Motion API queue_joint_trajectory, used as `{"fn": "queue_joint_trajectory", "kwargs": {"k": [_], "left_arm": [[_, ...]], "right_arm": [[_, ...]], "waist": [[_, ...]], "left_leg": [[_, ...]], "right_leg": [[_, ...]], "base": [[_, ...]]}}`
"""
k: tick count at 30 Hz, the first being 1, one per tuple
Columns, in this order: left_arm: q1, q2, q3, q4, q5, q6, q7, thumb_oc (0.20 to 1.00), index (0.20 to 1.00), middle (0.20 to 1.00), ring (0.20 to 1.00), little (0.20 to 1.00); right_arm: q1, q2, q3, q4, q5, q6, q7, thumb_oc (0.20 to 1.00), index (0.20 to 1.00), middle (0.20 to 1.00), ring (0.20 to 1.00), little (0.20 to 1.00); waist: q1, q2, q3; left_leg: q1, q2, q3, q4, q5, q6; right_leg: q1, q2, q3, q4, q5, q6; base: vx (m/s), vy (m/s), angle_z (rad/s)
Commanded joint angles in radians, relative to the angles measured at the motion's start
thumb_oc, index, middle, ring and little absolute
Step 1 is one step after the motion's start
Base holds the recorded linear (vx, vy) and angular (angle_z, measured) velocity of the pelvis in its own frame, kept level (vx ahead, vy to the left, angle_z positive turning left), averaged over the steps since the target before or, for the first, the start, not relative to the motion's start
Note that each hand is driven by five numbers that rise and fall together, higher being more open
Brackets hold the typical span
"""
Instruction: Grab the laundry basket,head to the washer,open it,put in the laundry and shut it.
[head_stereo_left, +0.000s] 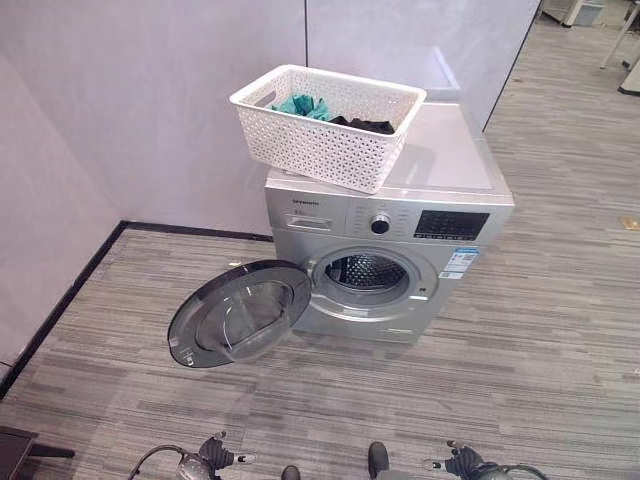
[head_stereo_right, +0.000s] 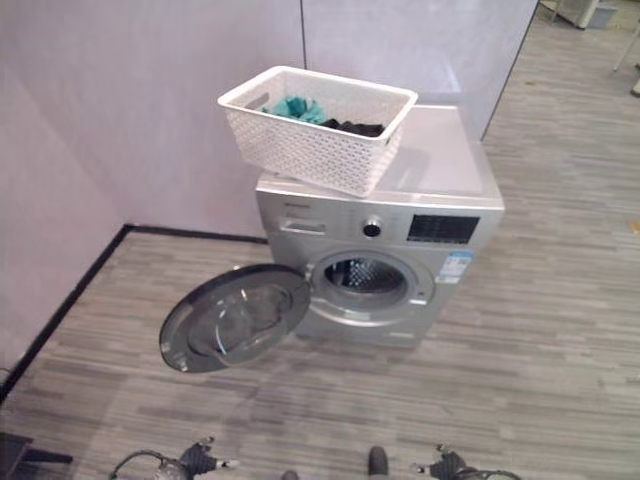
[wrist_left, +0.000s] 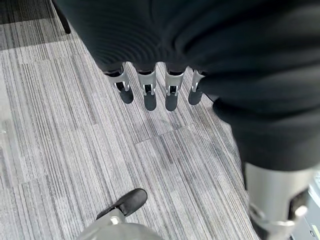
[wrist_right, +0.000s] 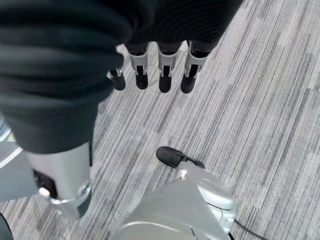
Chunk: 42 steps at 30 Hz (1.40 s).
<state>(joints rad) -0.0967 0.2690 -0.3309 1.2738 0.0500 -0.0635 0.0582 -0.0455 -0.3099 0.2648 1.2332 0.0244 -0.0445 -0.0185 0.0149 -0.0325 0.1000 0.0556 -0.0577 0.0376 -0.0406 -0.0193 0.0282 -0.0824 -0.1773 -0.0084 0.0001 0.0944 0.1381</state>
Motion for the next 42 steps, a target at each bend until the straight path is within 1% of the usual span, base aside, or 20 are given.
{"fn": "queue_joint_trajectory", "kwargs": {"k": [1,3,5,8,9,11,14,17,19,20,22,23,24,25,27,28,29,31,35,42], "left_arm": [[-0.055,0.020,0.000,-0.022,0.028,-0.028,0.002,1.000,1.000,1.000,1.000,1.000],[-0.046,0.024,0.002,-0.031,0.030,-0.028,0.001,1.000,1.000,1.000,1.000,1.000],[-0.032,0.026,0.000,-0.030,0.040,-0.024,-0.001,1.000,1.000,1.000,1.000,1.000],[-0.027,0.026,0.004,-0.030,0.053,-0.025,0.004,1.000,1.000,1.000,1.000,1.000],[-0.030,0.027,0.011,-0.014,0.072,-0.028,0.010,1.000,1.000,1.000,1.000,1.000],[-0.037,0.026,0.024,0.014,0.078,-0.029,0.021,1.000,1.000,1.000,1.000,1.000],[-0.035,0.025,0.040,0.032,0.077,-0.025,0.022,1.000,1.000,1.000,1.000,1.000],[-0.023,0.030,0.053,0.041,0.075,-0.023,0.022,1.000,1.000,1.000,1.000,1.000],[-0.008,0.031,0.045,0.057,0.087,-0.019,0.016,1.000,1.000,1.000,1.000,1.000],[-0.005,0.032,0.036,0.050,0.094,-0.018,0.013,1.000,1.000,1.000,1.000,1.000],[-0.022,0.046,0.018,0.031,0.102,-0.020,0.018,1.000,1.000,1.000,1.000,1.000],[-0.038,0.058,0.020,0.016,0.104,-0.016,0.031,1.000,1.000,1.000,1.000,1.000],[-0.052,0.063,0.015,0.004,0.099,-0.016,0.032,1.000,1.000,1.000,1.000,1.000],[-0.076,0.068,0.017,-0.006,0.085,-0.017,0.048,1.000,1.000,1.000,1.000,1.000],[-0.083,0.069,0.013,-0.011,0.086,-0.017,0.048,1.000,1.000,1.000,1.000,1.000],[-0.089,0.077,0.007,-0.036,0.090,-0.023,0.056,1.000,1.000,1.000,1.000,1.000],[-0.095,0.077,0.001,-0.049,0.092,-0.025,0.060,1.000,1.000,1.000,1.000,1.000],[-0.103,0.078,-0.011,-0.051,0.109,-0.027,0.063,1.000,1.000,1.000,1.000,1.000],[-0.083,0.077,-0.002,-0.045,0.113,-0.032,0.061,1.000,1.000,1.000,1.000,1.000],[-0.029,0.073,0.016,-0.010,0.150,-0.033,0.045,1.000,1.000,1.000,1.000,1.000]], "right_arm": [[-0.053,-0.062,-0.007,-0.154,0.027,-0.022,-0.020,1.000,1.000,1.000,1.000,1.000],[-0.048,-0.062,-0.010,-0.191,0.037,-0.028,-0.021,1.000,1.000,1.000,1.000,1.000],[-0.037,-0.071,-0.012,-0.231,0.030,-0.036,-0.026,1.000,1.000,1.000,1.000,1.000],[-0.025,-0.077,-0.012,-0.253,0.024,-0.040,-0.029,1.000,1.000,1.000,1.000,1.000],[-0.021,-0.080,-0.010,-0.257,0.014,-0.040,-0.033,1.000,1.000,1.000,1.000,1.000],[-0.027,-0.073,-0.012,-0.232,0.015,-0.038,-0.041,1.000,1.000,1.000,1.000,1.000],[-0.029,-0.066,-0.007,-0.222,0.009,-0.035,-0.037,1.000,1.000,1.000,1.000,1.000],[-0.006,-0.066,0.004,-0.231,0.002,-0.036,-0.026,1.000,1.000,1.000,1.000,1.000],[0.004,-0.082,0.011,-0.240,-0.003,-0.036,-0.015,1.000,1.000,1.000,1.000,1.000],[0.008,-0.092,0.015,-0.259,-0.007,-0.038,-0.017,1.000,1.000,1.000,1.000,1.000],[-0.011,-0.111,0.026,-0.270,-0.002,-0.044,-0.027,1.000,1.000,1.000,1.000,1.000],[-0.022,-0.129,0.037,-0.305,-0.007,-0.047,-0.033,1.000,1.000,1.000,1.000,1.000],[-0.028,-0.138,0.040,-0.329,-0.010,-0.046,-0.037,1.000,1.000,1.000,1.000,1.000],[-0.047,-0.152,0.047,-0.322,-0.020,-0.048,-0.048,1.000,1.000,1.000,1.000,1.000],[-0.053,-0.155,0.051,-0.320,-0.028,-0.046,-0.054,1.000,1.000,1.000,1.000,1.000],[-0.047,-0.174,0.046,-0.377,-0.052,-0.043,-0.066,1.000,1.000,1.000,1.000,1.000],[-0.037,-0.180,0.038,-0.409,-0.057,-0.049,-0.070,1.000,1.000,1.000,1.000,1.000],[-0.016,-0.197,0.038,-0.497,-0.078,-0.059,-0.063,1.000,1.000,1.000,1.000,1.000],[0.010,-0.187,0.044,-0.547,-0.100,-0.071,-0.030,1.000,1.000,1.000,1.000,1.000],[0.099,-0.160,0.003,-0.579,-0.079,-0.081,0.008,1.000,1.000,1.000,1.000,1.000]], "waist": [[-0.017,0.082,0.083],[-0.019,0.093,0.096],[-0.045,0.090,0.115],[-0.054,0.089,0.122],[-0.068,0.081,0.120],[-0.072,0.084,0.119],[-0.073,0.083,0.109],[-0.079,0.072,0.080],[-0.086,0.086,0.046],[-0.090,0.086,0.045],[-0.088,0.061,0.062],[-0.077,0.049,0.081],[-0.070,0.034,0.096],[-0.050,0.026,0.112],[-0.046,0.016,0.116],[-0.031,0.007,0.122],[-0.024,0.003,0.121],[-0.004,0.008,0.117],[-0.007,-0.001,0.096],[-0.011,-0.012,0.070]], "left_leg": [[-0.095,-0.013,-0.077,0.198,-0.130,0.053],[-0.090,-0.005,-0.059,0.206,-0.139,0.057],[-0.046,-0.017,-0.057,0.203,-0.167,0.060],[-0.013,-0.023,-0.064,0.207,-0.191,0.053],[0.025,-0.025,-0.080,0.197,-0.212,0.038],[0.061,-0.005,-0.089,0.184,-0.220,0.015],[0.095,0.019,-0.106,0.178,-0.225,-0.006],[0.128,0.069,-0.144,0.193,-0.202,-0.033],[0.132,0.159,-0.162,0.275,-0.111,-0.080],[0.088,0.179,-0.147,0.355,-0.058,-0.091],[-0.039,0.179,-0.130,0.567,0.040,-0.100],[-0.076,0.196,-0.103,0.668,0.060,-0.100],[-0.118,0.181,-0.100,0.683,0.054,-0.090],[-0.169,0.158,-0.078,0.656,0.015,-0.085],[-0.207,0.160,-0.041,0.621,0.006,-0.080],[-0.270,0.199,0.037,0.493,-0.015,-0.080],[-0.280,0.215,0.065,0.376,-0.020,-0.081],[-0.296,0.239,0.040,0.213,0.080,-0.108],[-0.231,0.192,-0.010,0.226,0.016,-0.098],[-0.152,0.166,0.031,0.220,-0.037,-0.063]], "right_leg": [[-0.151,-0.001,0.056,0.467,-0.050,0.015],[-0.189,0.007,0.022,0.538,-0.067,0.013],[-0.240,0.059,-0.031,0.465,-0.091,0.001],[-0.266,0.050,-0.072,0.358,-0.074,-0.003],[-0.303,0.042,-0.065,0.221,-0.022,0.012],[-0.323,0.015,-0.070,0.115,0.037,0.033],[-0.326,0.007,-0.087,0.093,0.064,0.042],[-0.314,0.037,-0.086,0.141,0.066,0.018],[-0.285,0.098,-0.130,0.198,0.002,-0.025],[-0.257,0.104,-0.141,0.188,-0.015,-0.040],[-0.202,0.108,-0.158,0.161,-0.040,-0.076],[-0.171,0.121,-0.170,0.153,-0.054,-0.097],[-0.150,0.123,-0.161,0.135,-0.059,-0.102],[-0.125,0.127,-0.160,0.120,-0.069,-0.100],[-0.110,0.120,-0.160,0.107,-0.068,-0.096],[-0.081,0.107,-0.172,0.096,-0.086,-0.085],[-0.065,0.101,-0.174,0.091,-0.094,-0.075],[-0.033,0.110,-0.161,0.092,-0.113,-0.063],[-0.016,0.105,-0.127,0.111,-0.117,-0.052],[0.004,0.083,-0.097,0.159,-0.146,-0.037]], "base": [[-0.04,0.201,-0.16],[0.05,0.136,-0.37],[0.22,0.046,-0.45],[0.27,-0.043,-0.13],[0.36,-0.115,0.03],[0.36,-0.134,0.10],[0.32,-0.161,0.15],[0.41,-0.295,0.44],[0.49,-0.369,1.10],[0.31,-0.301,0.78],[0.19,-0.315,0.56],[0.15,-0.303,0.15],[0.17,-0.272,0.07],[0.15,-0.171,-0.03],[0.14,-0.093,-0.01],[0.18,-0.005,0.20],[0.25,0.017,0.30],[0.24,0.076,0.15],[0.16,0.084,-0.37],[0.12,0.154,-0.21]]}}
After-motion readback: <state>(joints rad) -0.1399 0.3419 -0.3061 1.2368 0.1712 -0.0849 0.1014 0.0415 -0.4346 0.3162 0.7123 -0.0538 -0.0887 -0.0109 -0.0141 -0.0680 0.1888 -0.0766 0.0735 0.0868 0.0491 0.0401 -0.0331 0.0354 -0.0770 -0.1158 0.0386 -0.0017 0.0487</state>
